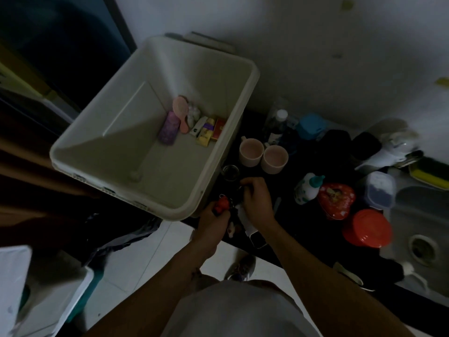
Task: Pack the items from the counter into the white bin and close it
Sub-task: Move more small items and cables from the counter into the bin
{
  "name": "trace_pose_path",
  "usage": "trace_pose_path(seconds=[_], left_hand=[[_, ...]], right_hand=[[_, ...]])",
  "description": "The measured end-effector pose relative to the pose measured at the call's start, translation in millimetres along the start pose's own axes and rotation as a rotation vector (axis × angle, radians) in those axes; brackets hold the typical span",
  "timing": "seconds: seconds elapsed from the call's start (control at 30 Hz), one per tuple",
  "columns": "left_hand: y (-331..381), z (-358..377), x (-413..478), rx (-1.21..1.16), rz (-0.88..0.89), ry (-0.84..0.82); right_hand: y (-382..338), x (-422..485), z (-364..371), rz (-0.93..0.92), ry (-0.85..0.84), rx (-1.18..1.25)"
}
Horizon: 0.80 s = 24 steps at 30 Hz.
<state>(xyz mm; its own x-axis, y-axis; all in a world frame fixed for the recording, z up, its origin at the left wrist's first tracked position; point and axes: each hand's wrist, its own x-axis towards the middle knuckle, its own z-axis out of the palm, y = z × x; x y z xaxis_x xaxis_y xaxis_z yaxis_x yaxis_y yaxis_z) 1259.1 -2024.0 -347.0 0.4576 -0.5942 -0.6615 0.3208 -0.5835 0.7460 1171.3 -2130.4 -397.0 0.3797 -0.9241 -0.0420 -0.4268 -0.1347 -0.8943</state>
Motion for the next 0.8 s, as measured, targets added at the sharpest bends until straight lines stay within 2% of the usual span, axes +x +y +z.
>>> trace_pose_path(seconds=[0.1, 0.2, 0.4, 0.6, 0.73, 0.8], left_hand=[[14, 9, -7, -0.01, 0.038, -0.05], [30, 19, -15, 0.006, 0.084, -0.117], [64, 29, -15, -0.041, 0.086, -0.257], [107, 28, -18, -0.08, 0.136, -0.32], [139, 22, -25, -0.293, 0.083, -0.476], [157, 12, -24, -0.315, 0.081, -0.542]], right_hand=[[-12, 0, -19, 0.12, 0.085, 0.129], [-26, 2, -41, 0.162, 0.173, 0.241], [-55, 10, -72, 0.239, 0.202, 0.409], [-86, 24, -93, 0.224, 0.317, 0.53], [-112, 38, -98, 0.211, 0.392, 0.603], [-126, 45, -97, 0.19, 0.434, 0.624]])
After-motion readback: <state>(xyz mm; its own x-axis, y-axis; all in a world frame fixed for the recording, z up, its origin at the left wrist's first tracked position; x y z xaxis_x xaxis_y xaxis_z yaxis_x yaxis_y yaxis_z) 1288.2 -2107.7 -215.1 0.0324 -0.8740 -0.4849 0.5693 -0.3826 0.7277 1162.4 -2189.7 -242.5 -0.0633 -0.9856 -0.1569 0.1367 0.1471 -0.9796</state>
